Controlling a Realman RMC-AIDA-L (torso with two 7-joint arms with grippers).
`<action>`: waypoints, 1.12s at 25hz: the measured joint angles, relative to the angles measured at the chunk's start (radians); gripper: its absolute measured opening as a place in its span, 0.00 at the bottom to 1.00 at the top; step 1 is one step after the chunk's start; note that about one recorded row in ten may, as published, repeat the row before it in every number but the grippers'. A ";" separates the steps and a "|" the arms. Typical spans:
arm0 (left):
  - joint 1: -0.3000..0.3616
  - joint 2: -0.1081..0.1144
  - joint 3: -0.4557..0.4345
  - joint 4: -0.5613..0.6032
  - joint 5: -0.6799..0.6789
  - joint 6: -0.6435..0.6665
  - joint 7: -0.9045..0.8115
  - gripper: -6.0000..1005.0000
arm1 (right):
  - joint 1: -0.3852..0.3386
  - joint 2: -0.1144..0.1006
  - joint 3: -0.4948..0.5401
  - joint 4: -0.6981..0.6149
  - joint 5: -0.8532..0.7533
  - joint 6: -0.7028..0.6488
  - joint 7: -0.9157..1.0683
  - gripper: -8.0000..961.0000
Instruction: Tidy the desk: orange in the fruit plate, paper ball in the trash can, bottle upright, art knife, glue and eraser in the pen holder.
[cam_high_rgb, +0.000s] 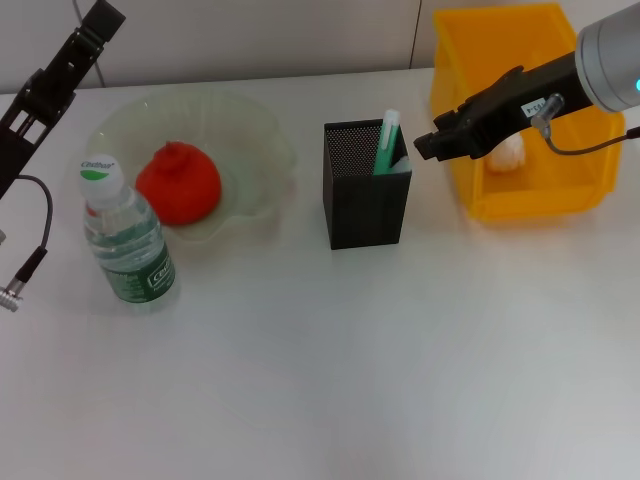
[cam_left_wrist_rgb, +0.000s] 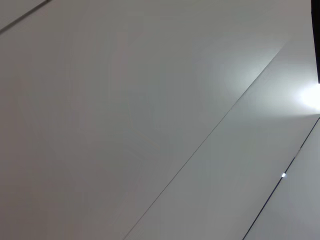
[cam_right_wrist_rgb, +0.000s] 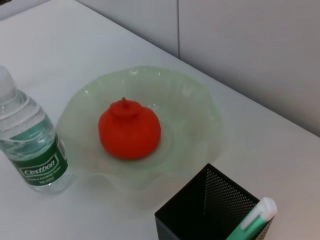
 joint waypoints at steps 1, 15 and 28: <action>0.000 0.000 0.000 0.000 0.000 0.000 0.000 0.81 | 0.000 0.000 0.000 -0.001 0.001 0.000 0.000 0.31; 0.000 0.007 0.000 -0.006 0.007 0.009 0.016 0.81 | -0.123 0.001 -0.002 -0.108 0.160 0.077 -0.143 0.66; -0.011 0.118 -0.297 0.043 0.448 -0.049 0.137 0.81 | -0.276 0.002 0.026 -0.054 0.445 0.141 -0.439 0.84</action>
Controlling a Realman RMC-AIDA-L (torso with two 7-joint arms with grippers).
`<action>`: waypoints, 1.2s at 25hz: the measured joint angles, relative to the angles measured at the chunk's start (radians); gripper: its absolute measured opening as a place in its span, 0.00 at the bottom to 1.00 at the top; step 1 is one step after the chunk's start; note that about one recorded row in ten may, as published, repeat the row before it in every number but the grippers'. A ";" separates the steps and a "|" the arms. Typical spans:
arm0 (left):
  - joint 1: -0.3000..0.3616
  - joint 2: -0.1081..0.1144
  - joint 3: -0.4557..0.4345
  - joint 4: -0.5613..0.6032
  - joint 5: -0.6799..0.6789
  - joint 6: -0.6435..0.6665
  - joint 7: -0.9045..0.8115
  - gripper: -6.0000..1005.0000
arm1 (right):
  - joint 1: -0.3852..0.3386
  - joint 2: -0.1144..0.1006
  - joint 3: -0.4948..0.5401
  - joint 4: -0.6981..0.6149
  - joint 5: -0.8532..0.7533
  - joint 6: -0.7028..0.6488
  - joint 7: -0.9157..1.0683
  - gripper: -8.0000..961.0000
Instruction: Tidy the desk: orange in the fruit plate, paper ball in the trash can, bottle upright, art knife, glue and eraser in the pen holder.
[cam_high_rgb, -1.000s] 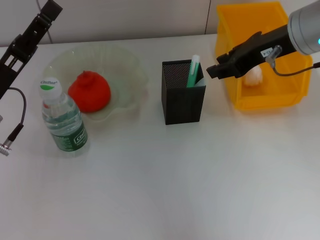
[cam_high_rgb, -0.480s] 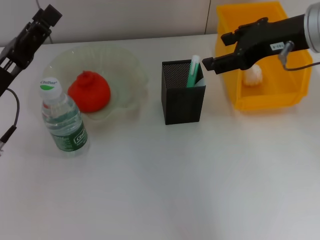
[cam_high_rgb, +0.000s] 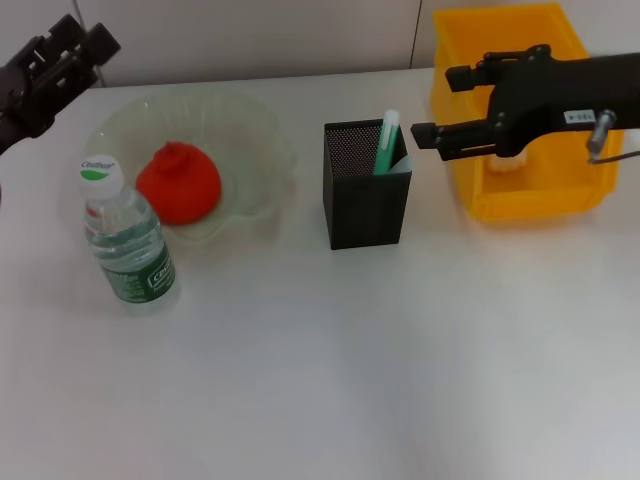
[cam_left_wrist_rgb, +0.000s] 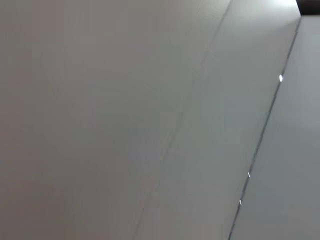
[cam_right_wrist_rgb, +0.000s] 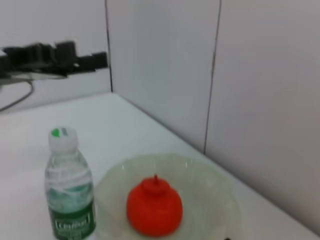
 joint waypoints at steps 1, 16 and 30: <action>0.000 0.007 -0.025 0.014 0.039 -0.006 0.000 0.81 | 0.000 0.000 0.000 0.000 0.000 0.000 0.000 0.84; -0.129 0.037 -0.462 0.306 1.007 0.028 -0.129 0.81 | -0.075 -0.002 0.001 0.141 0.197 -0.139 -0.295 0.84; -0.058 0.001 -0.507 0.415 1.109 0.251 -0.059 0.81 | -0.052 -0.001 -0.011 0.269 0.252 -0.296 -0.417 0.84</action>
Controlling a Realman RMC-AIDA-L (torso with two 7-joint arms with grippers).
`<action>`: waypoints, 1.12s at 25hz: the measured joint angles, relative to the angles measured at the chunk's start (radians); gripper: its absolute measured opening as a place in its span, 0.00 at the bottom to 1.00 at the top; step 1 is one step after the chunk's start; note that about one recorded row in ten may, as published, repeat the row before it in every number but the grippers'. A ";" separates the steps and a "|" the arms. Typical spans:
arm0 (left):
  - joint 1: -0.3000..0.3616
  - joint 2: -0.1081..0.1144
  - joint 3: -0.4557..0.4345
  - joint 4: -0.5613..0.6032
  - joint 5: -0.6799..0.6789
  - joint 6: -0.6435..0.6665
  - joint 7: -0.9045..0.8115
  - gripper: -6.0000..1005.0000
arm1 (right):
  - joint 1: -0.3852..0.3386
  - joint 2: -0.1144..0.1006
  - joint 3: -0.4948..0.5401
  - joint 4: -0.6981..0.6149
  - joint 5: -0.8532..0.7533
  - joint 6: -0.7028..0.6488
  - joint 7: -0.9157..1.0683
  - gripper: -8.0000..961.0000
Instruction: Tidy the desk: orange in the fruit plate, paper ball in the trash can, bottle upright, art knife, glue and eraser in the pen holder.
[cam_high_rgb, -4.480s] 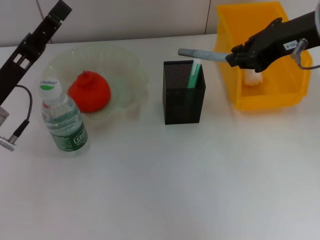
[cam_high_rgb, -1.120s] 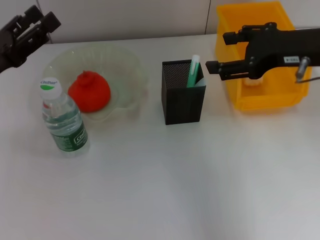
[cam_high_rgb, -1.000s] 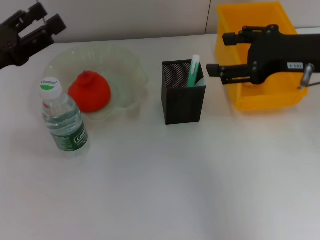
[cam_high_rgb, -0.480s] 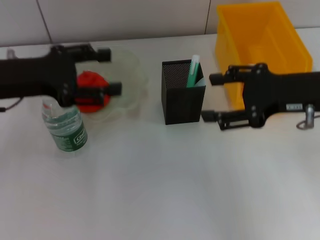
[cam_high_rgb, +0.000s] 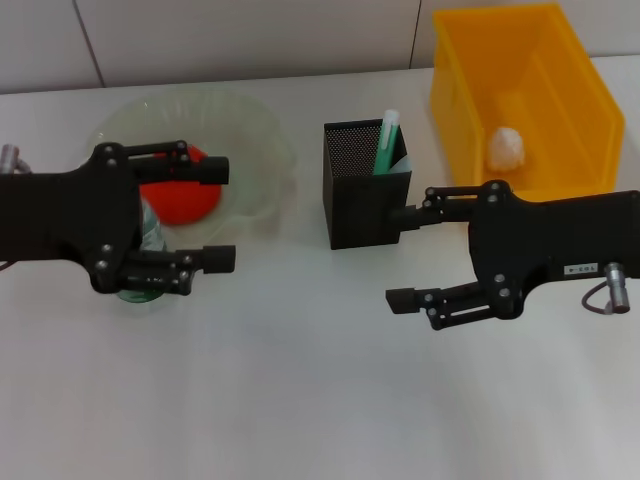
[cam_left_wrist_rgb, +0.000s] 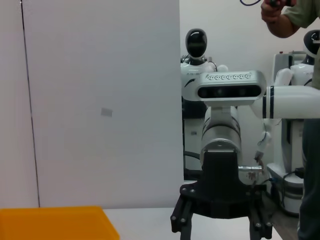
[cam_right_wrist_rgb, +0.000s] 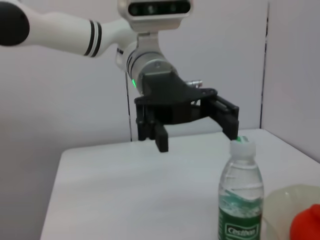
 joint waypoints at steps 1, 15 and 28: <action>0.008 -0.004 -0.001 0.007 0.000 0.001 0.001 0.81 | 0.000 0.000 0.000 0.000 0.000 0.000 0.000 0.84; 0.033 -0.042 -0.008 0.034 0.067 0.025 0.020 0.81 | 0.056 0.003 -0.031 0.041 0.002 0.006 -0.002 0.84; 0.027 -0.037 -0.008 0.034 0.078 0.018 0.012 0.81 | 0.066 0.003 -0.055 0.062 0.012 0.003 -0.013 0.84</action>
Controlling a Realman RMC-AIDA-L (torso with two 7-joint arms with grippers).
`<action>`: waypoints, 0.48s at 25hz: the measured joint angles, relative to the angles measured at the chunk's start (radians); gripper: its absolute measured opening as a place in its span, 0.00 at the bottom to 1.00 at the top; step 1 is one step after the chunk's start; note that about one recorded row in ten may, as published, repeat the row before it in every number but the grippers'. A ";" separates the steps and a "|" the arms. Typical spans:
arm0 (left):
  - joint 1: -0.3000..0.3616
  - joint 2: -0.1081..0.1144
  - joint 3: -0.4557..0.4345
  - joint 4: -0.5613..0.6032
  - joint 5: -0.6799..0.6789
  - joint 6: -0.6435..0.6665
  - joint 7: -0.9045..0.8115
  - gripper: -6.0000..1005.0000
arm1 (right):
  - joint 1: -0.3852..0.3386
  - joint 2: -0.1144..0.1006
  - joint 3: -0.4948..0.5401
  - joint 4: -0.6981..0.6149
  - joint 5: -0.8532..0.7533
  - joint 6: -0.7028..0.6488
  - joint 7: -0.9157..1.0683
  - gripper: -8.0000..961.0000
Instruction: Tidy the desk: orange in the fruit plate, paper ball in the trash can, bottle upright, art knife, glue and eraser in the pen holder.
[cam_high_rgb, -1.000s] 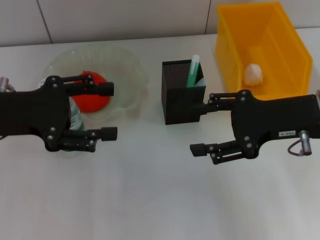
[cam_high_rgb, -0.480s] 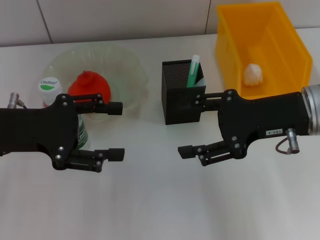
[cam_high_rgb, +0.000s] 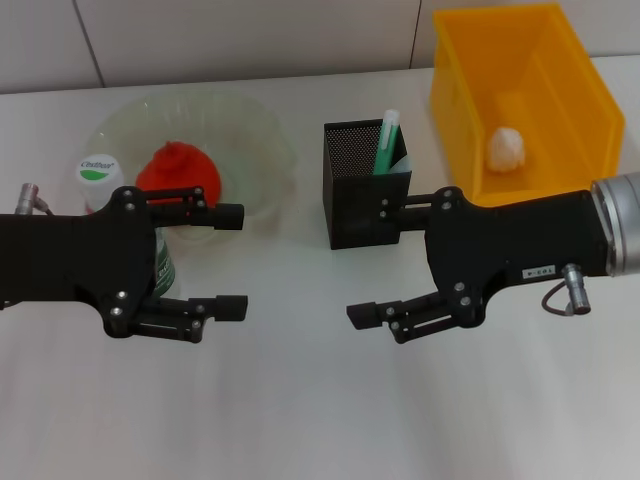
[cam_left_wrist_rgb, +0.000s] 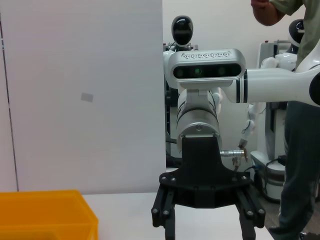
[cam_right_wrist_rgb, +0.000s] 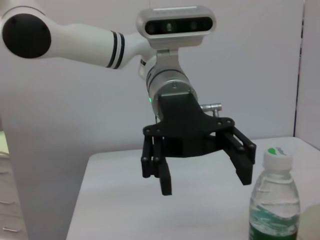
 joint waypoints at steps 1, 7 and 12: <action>0.001 0.001 0.000 0.000 0.000 0.000 0.000 0.81 | 0.000 0.000 -0.002 0.000 0.001 0.000 0.000 0.84; 0.006 0.006 -0.008 0.000 0.002 -0.001 0.000 0.81 | 0.000 -0.001 -0.002 -0.007 0.001 -0.003 0.000 0.84; 0.009 0.011 -0.012 0.000 0.004 -0.001 -0.001 0.81 | 0.000 -0.001 -0.002 -0.008 0.003 -0.006 0.000 0.84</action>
